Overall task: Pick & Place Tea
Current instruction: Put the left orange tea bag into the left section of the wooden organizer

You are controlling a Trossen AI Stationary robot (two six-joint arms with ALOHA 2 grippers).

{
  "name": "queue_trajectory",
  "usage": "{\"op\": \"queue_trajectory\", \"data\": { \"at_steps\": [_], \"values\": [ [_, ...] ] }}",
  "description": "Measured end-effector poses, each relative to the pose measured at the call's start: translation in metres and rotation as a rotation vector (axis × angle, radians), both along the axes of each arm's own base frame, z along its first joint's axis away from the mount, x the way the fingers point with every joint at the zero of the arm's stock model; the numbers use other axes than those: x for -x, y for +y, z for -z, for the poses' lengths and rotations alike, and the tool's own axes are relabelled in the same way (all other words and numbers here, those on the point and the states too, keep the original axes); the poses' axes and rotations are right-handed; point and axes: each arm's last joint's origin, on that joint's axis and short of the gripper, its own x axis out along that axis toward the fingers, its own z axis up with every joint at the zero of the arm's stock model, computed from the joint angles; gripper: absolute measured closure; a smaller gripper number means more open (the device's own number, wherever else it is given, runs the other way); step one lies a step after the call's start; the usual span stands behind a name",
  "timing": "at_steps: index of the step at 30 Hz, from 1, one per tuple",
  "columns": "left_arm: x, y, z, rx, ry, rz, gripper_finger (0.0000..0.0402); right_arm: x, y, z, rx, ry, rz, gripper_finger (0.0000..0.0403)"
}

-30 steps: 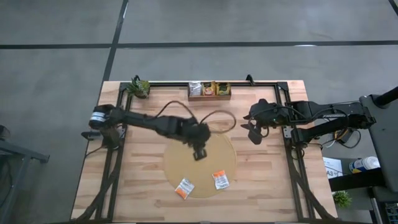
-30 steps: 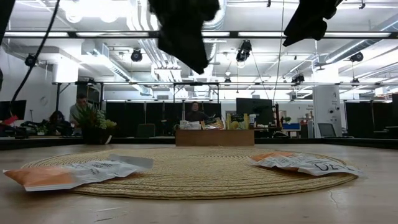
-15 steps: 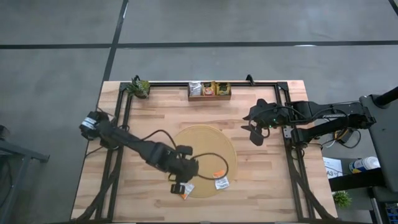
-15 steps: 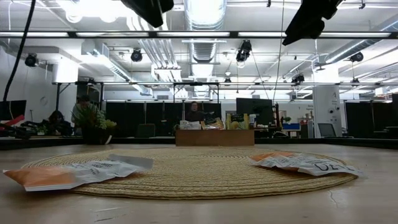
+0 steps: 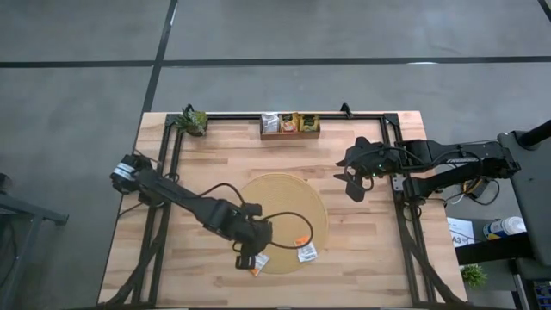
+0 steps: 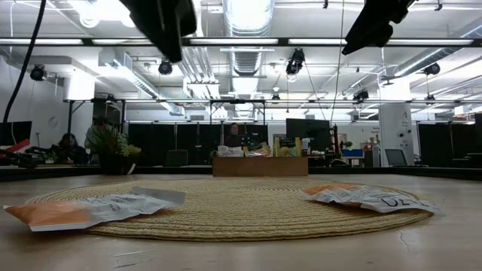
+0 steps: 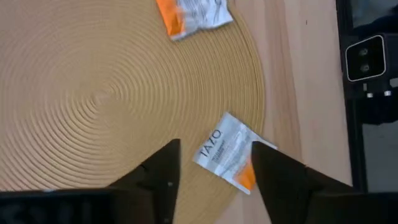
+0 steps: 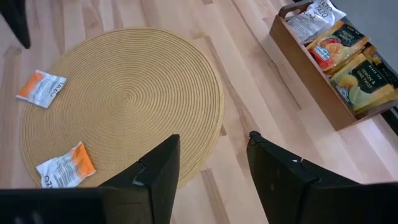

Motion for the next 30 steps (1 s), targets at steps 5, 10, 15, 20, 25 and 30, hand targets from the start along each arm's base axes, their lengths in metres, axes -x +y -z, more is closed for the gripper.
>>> {"op": "queue_trajectory", "data": {
  "at_steps": [5, 10, 15, 20, 25, 30],
  "values": [
    [0.002, 0.0, 0.015, 0.036, 0.035, 0.019, 0.017, 0.0, 0.0, 0.0, -0.006, -0.001, 0.006, 0.022],
    [0.007, 0.0, 0.029, 0.028, 0.075, 0.116, 0.0163, 0.0, 0.0, 0.0, -0.019, -0.005, 0.019, 0.022],
    [0.01, 0.0, 0.048, 0.057, 0.079, 0.173, 0.0167, 0.0, 0.0, 0.0, -0.034, -0.009, 0.035, 0.022],
    [0.01, 0.0, 0.06, 0.052, 0.035, 0.213, 0.0168, 0.0, 0.0, 0.0, -0.036, -0.009, 0.037, 0.022],
    [0.011, 0.001, 0.071, 0.03, 0.013, 0.244, 0.0168, 0.0, 0.0, 0.0, -0.036, -0.009, 0.038, 0.022],
    [0.012, 0.003, 0.083, 0.031, -0.029, 0.244, 0.0168, 0.0, 0.0, 0.0, -0.036, -0.011, 0.038, 0.022]
  ]
}}
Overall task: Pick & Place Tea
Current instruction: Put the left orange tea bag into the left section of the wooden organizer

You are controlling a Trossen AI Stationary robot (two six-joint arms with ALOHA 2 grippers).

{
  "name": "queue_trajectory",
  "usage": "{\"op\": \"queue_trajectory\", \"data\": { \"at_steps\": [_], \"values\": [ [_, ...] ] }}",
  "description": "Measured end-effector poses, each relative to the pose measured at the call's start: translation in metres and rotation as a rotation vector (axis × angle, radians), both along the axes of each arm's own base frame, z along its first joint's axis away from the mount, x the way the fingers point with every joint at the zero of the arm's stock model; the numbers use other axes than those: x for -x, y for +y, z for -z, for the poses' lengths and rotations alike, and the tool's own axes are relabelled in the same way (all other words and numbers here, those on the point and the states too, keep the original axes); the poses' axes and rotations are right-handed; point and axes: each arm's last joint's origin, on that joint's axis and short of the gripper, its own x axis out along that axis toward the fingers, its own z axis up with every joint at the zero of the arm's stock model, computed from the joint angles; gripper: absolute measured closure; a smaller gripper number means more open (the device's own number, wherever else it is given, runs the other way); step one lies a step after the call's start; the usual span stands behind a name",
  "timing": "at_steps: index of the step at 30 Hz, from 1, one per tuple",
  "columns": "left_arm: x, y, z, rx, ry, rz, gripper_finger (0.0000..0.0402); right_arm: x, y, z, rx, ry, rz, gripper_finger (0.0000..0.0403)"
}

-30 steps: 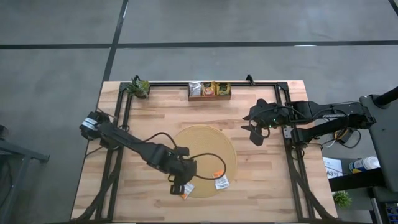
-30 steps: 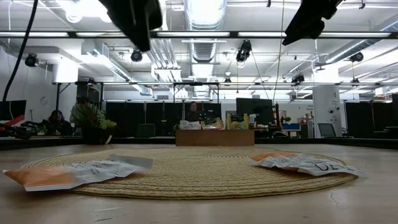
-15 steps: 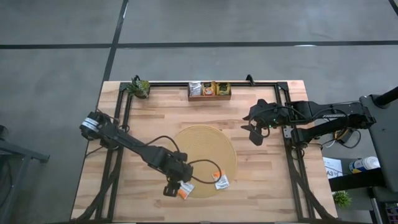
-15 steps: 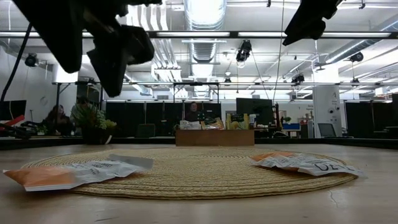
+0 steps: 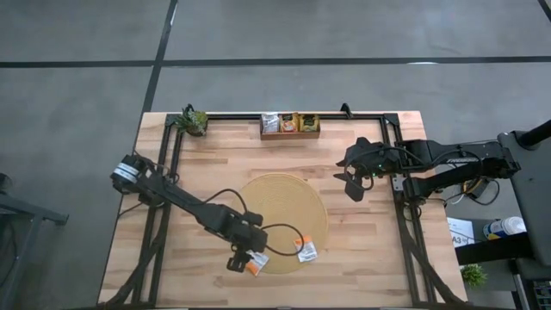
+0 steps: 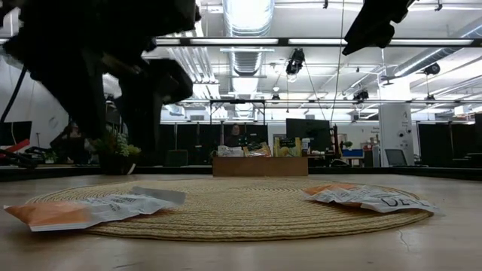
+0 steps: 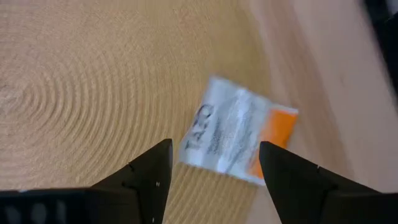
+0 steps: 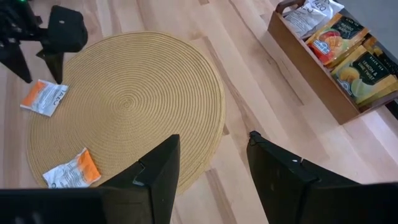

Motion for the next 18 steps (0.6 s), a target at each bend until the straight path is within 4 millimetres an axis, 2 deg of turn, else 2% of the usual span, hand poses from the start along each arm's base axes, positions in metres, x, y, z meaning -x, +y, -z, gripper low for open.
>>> {"op": "queue_trajectory", "data": {
  "at_steps": [11, 18],
  "values": [
    [0.008, 0.007, 0.019, -0.03, 0.018, -0.018, 0.0168, 0.0, 0.0, 0.0, -0.005, -0.005, 0.017, 0.022],
    [0.0, 0.01, 0.014, -0.005, -0.034, -0.039, 0.0168, 0.0, 0.0, 0.0, -0.012, -0.007, 0.025, 0.022]
  ]
}}
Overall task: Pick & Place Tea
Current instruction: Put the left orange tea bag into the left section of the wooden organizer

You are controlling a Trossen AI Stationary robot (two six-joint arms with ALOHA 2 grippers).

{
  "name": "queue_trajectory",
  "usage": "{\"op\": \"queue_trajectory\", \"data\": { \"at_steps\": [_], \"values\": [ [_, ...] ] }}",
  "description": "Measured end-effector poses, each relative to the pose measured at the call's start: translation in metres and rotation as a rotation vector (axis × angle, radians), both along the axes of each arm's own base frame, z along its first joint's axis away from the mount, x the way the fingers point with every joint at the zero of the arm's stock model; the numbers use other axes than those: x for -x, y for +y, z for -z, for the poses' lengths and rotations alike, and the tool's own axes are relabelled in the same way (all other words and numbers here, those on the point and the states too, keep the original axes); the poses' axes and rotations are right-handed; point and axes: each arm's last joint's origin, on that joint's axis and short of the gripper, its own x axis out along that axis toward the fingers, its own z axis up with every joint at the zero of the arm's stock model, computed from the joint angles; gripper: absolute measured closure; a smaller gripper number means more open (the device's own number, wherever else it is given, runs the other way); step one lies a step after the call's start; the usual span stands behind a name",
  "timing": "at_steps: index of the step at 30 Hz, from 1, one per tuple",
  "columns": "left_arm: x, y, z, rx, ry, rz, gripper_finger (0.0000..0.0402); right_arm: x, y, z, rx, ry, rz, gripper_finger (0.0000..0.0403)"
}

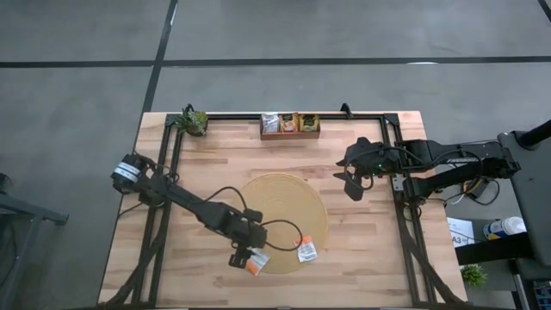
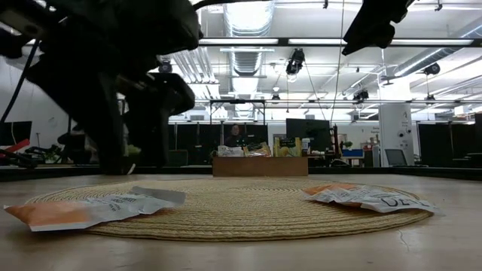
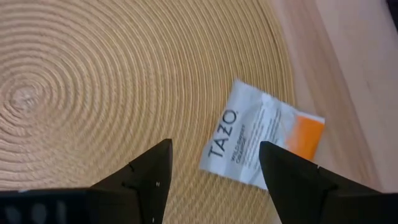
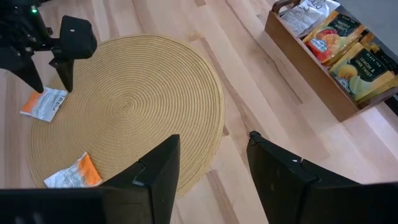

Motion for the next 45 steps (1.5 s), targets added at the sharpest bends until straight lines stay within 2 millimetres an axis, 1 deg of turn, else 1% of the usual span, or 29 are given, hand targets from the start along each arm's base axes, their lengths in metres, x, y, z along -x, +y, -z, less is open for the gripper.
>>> {"op": "queue_trajectory", "data": {
  "at_steps": [3, 7, 11, 14, 19, 25, 28, 32, 37, 39, 41, 45],
  "values": [
    [-0.005, 0.001, -0.002, 0.005, -0.004, -0.012, 0.0168, 0.0, 0.0, 0.0, 0.0, 0.0, 0.0, 0.022],
    [-0.014, -0.002, 0.0, 0.012, 0.01, -0.015, 0.0168, 0.0, 0.0, 0.0, 0.001, 0.0, -0.001, 0.022],
    [-0.021, -0.005, 0.003, -0.006, 0.084, -0.006, 0.0168, 0.0, 0.0, 0.0, 0.006, 0.002, -0.006, 0.022],
    [-0.021, -0.006, 0.002, -0.022, 0.13, -0.006, 0.0168, 0.0, 0.0, 0.0, 0.017, 0.004, -0.017, 0.022],
    [-0.021, -0.007, 0.001, 0.004, 0.136, 0.012, 0.0168, 0.0, 0.0, 0.0, 0.022, 0.006, -0.022, 0.022],
    [-0.021, -0.007, 0.003, -0.009, 0.132, 0.037, 0.0168, 0.0, 0.0, 0.0, 0.022, 0.006, -0.022, 0.022],
    [-0.022, -0.007, 0.007, -0.011, 0.119, 0.045, 0.0168, 0.0, 0.0, 0.0, 0.022, 0.006, -0.022, 0.022],
    [-0.02, -0.006, 0.017, -0.019, 0.136, 0.045, 0.0168, 0.0, 0.0, 0.0, 0.022, 0.006, -0.021, 0.022],
    [-0.018, -0.005, 0.023, -0.029, 0.157, 0.046, 0.0169, 0.0, 0.0, 0.0, 0.021, 0.005, -0.021, 0.022],
    [-0.018, -0.005, 0.024, -0.033, 0.158, 0.049, 0.0175, 0.0, 0.0, 0.0, 0.021, 0.004, -0.021, 0.022],
    [-0.018, -0.005, 0.024, -0.038, 0.157, 0.053, 0.0191, 0.0, 0.0, 0.0, 0.021, 0.004, -0.021, 0.022],
    [-0.018, -0.005, 0.025, -0.045, 0.163, 0.052, 0.0248, 0.0, 0.0, 0.0, 0.019, 0.004, -0.019, 0.022]
  ]
}}
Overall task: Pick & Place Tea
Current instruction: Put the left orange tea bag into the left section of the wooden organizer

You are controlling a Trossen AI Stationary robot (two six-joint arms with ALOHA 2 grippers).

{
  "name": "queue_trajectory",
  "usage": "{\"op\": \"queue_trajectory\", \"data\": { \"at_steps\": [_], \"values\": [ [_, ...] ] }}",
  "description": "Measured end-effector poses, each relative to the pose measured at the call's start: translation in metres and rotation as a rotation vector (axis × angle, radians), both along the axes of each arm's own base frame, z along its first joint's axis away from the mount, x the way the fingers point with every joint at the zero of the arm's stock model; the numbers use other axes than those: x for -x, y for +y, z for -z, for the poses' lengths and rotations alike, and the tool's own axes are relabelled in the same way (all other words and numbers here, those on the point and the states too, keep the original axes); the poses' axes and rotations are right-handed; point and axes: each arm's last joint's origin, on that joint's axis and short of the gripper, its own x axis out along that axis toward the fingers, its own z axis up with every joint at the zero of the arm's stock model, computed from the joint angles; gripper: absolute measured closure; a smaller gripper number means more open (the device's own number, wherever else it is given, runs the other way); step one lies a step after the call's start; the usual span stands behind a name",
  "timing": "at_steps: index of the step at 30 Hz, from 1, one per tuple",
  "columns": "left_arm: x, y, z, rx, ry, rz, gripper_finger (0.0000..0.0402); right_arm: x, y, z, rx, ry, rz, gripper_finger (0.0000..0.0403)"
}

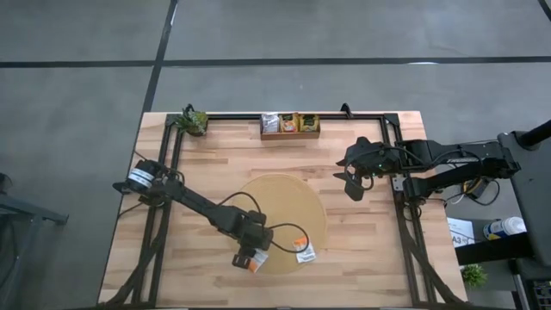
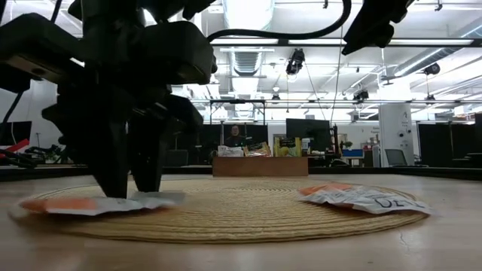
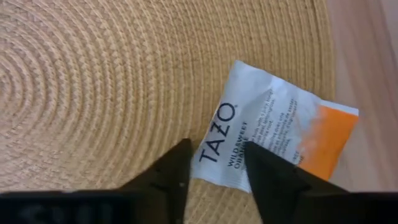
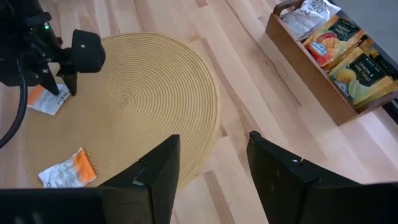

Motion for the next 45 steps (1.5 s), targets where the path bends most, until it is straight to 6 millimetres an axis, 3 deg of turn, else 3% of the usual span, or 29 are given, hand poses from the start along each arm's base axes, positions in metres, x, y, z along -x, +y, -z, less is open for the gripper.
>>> {"op": "queue_trajectory", "data": {
  "at_steps": [6, 8, 16, 27, 34, 45],
  "values": [
    [0.001, 0.0, 0.0, -0.01, 0.0, 0.05, 0.0369, 0.0, 0.0, 0.0, 0.0, -0.002, 0.0, 0.022],
    [0.001, 0.0, 0.0, -0.011, 0.005, 0.05, 0.0391, 0.0, 0.0, 0.0, 0.0, -0.002, 0.0, 0.022],
    [-0.001, 0.003, -0.009, -0.036, 0.055, 0.043, 0.0401, 0.0, -0.001, 0.0, 0.018, -0.002, 0.017, 0.022],
    [-0.021, 0.018, -0.05, -0.165, -0.005, 0.018, 0.0401, 0.0, -0.001, 0.0, 0.02, -0.002, 0.017, 0.022],
    [-0.034, 0.055, -0.065, -0.288, -0.018, -0.109, 0.0401, 0.0, -0.001, 0.0, 0.018, -0.002, 0.019, 0.022],
    [-0.036, 0.138, -0.087, -0.451, -0.073, -0.386, 0.0401, 0.0, -0.001, 0.0, 0.016, 0.001, 0.016, 0.022]
  ]
}}
